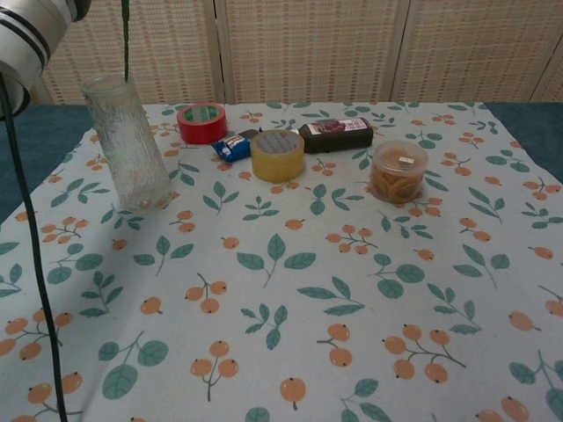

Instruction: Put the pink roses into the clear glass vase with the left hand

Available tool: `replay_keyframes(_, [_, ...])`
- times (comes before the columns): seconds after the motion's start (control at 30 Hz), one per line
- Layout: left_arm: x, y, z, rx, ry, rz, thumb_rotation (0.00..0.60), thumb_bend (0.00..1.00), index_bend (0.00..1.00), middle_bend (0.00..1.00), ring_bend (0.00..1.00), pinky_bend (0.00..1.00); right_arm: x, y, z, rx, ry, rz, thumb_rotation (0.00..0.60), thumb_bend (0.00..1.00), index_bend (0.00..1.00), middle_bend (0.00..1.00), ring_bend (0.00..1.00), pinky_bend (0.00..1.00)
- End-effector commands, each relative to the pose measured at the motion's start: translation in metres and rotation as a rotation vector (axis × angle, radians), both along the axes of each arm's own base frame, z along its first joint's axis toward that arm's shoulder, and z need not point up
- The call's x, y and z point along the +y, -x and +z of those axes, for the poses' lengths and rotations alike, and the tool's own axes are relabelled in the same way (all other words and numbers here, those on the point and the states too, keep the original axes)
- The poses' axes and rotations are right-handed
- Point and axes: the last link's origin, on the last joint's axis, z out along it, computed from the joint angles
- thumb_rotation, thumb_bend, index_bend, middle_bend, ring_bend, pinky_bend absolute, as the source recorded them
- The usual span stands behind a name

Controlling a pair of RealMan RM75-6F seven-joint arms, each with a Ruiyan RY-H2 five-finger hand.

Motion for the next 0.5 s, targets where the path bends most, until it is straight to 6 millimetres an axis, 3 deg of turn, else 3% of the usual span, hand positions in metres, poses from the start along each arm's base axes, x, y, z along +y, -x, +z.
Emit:
replay_keyframes(0.03, [0.000,0.003,-0.006,0.024,0.001,-0.012,0.600,0.58,0.91,0.76,0.32,0.10,0.000,0.001,0.001,0.003,0.002,-0.002,0.498,0.20,0.00,0.00,0.00,0.00])
replay_keyframes(0.27, [-0.001,0.016,-0.011,0.033,0.010,0.002,0.600,0.58,0.90,0.76,0.32,0.10,0.001,0.000,0.001,0.004,0.005,0.000,0.497,0.20,0.00,0.00,0.00,0.00])
replay_keyframes(0.5, [0.005,0.042,-0.020,0.054,0.027,0.066,0.600,0.57,0.88,0.74,0.31,0.10,0.003,-0.002,0.002,-0.001,0.005,0.004,0.499,0.20,0.00,0.00,0.00,0.00])
